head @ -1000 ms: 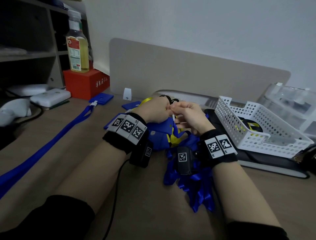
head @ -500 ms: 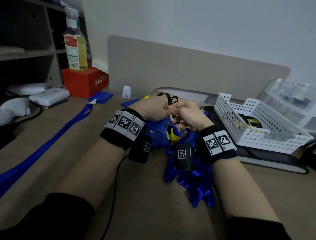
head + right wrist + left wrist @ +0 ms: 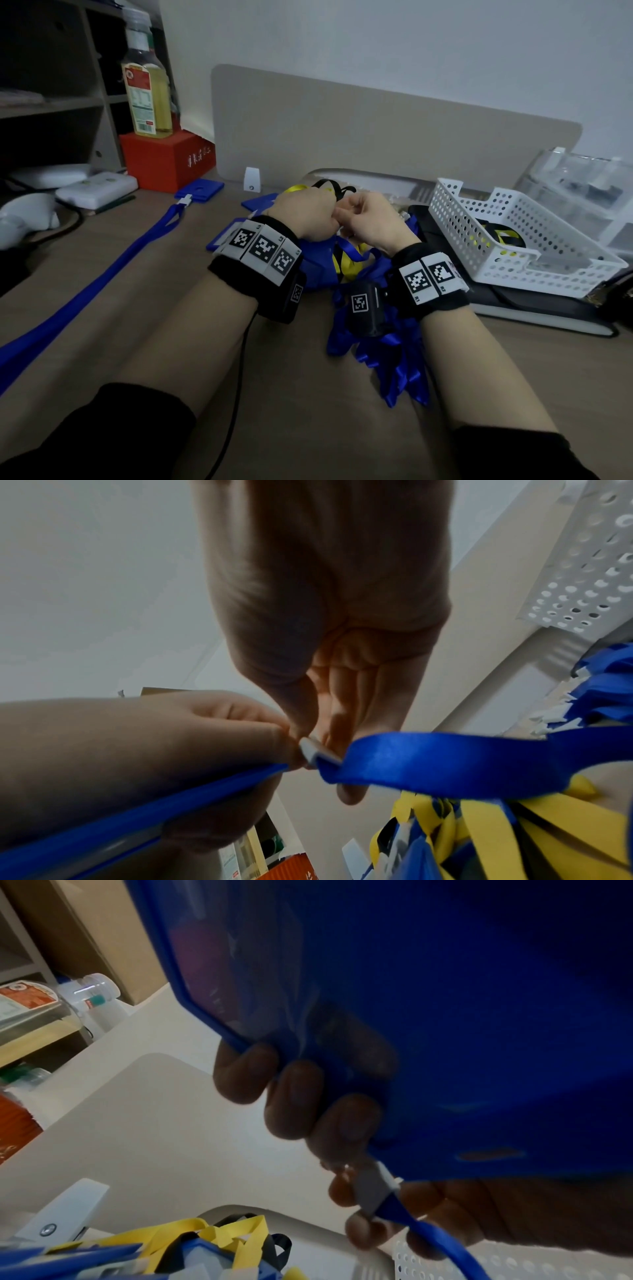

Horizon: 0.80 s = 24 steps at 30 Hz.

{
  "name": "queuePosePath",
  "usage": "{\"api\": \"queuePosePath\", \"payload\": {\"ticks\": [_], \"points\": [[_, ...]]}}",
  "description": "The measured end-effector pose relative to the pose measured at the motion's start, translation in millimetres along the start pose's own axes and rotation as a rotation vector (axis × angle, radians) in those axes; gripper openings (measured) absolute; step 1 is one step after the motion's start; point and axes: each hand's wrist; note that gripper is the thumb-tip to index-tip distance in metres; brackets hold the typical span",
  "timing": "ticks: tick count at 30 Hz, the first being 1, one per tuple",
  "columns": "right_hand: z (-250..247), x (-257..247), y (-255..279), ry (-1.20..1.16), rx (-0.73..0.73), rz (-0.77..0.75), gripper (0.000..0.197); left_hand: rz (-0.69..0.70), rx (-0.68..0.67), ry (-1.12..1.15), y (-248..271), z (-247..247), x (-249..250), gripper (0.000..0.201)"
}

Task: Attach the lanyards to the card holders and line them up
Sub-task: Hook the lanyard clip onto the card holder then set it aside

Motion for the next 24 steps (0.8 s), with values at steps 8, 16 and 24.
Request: {"api": "queuePosePath", "payload": {"ticks": [8,16,24], "points": [[-1,2,-1,0.111,0.025,0.006,0.036,-0.022,0.066,-0.009,3,1,4,0.017],[-2,-2,-1,0.262,0.018,-0.039,0.027,0.1,0.107,-0.142,10,-5,6,0.015],[-6,-3,3,0.205,0.1,-0.037,0.024,0.146,0.121,-0.136,14,-10,11,0.028]]}}
Point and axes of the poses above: each hand's wrist, its own y-axis away from the middle knuckle, its own z-axis out of the palm, x = y × z, and after that the axes turned 4 degrees about z, right-handed
